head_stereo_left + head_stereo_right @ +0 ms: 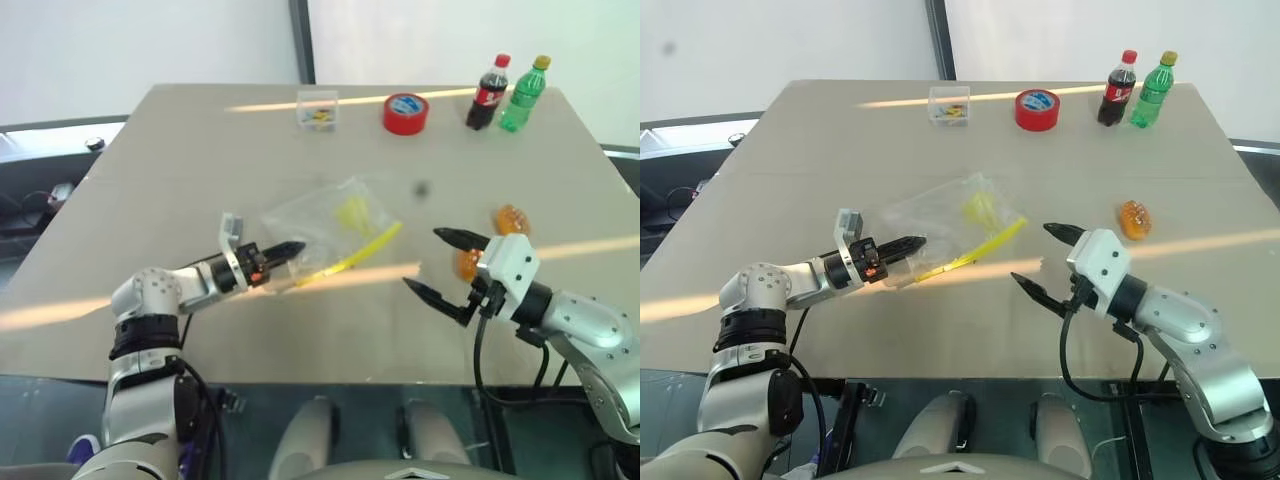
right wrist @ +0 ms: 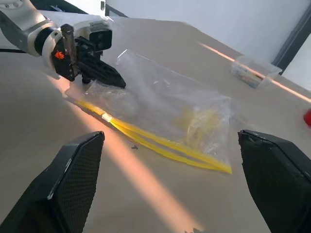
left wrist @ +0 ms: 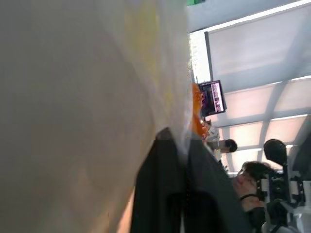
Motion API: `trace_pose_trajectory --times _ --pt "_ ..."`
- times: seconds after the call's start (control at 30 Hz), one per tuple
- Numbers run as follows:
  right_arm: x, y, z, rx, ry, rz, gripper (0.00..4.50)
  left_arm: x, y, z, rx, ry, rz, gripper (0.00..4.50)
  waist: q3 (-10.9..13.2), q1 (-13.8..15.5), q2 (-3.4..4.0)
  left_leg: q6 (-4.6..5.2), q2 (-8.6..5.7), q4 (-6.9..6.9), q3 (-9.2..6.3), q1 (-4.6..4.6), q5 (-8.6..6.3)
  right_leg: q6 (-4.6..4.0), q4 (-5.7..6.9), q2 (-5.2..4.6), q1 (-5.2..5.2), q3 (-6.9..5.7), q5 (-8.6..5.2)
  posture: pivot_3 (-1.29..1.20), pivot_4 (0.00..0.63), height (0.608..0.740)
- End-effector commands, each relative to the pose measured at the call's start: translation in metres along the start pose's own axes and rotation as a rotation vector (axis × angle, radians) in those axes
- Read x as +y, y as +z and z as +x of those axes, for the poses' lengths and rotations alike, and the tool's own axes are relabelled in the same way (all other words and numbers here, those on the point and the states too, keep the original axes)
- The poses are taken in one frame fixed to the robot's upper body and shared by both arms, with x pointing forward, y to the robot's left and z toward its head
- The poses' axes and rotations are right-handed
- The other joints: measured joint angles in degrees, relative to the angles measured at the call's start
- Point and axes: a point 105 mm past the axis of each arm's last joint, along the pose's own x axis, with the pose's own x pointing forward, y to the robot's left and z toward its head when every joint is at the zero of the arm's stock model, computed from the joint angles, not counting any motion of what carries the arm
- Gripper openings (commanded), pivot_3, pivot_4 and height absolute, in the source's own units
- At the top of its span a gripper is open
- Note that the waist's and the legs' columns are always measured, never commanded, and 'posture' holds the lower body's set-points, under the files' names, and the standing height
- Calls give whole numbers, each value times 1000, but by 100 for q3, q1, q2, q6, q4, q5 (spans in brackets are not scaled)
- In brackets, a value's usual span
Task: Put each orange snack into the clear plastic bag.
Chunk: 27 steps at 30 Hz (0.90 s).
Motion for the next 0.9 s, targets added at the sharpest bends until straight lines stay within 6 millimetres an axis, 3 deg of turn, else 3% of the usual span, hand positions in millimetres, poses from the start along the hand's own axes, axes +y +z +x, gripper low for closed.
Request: trace_pose_trajectory --times 0.03,0.2,0.37,0.7,0.8,0.9 --pt "-4 2 12 13 -56 -200 4500 -10 -8 7 24 -51 -112 41 0 -14 -2 0 0 0 1 2 0 0 0 1 0 2 0 0 150 740" --pt "-9 -14 46 81 -100 -440 4500 -48 4 9 0 -176 -124 41 24 -49 -42 -8 -5 2 2 -6 4 0 5 7 -9 3 1 0 150 740" --pt "-17 -26 77 108 -147 -648 4500 -71 9 14 -23 -246 -96 41 28 -87 -50 -43 6 -11 3 -14 23 -2 4 7 -24 10 1 0 150 740" --pt "-45 -39 100 145 -304 -762 4500 -92 12 13 -41 -280 -71 41 29 -49 -59 -55 3 -4 8 -81 31 -5 31 0 -102 21 3 0 150 740" --pt "-57 -38 102 144 -354 -743 3701 -95 11 11 -53 -280 -67 0 29 -56 -59 -57 4 -5 10 -82 31 -5 33 1 -106 23 3 0 150 740" --pt "-58 -37 104 130 -356 -721 2242 -97 11 10 -69 -271 -74 0 29 -57 -59 -56 4 -5 13 -82 31 -5 33 1 -106 26 3 0 150 740"
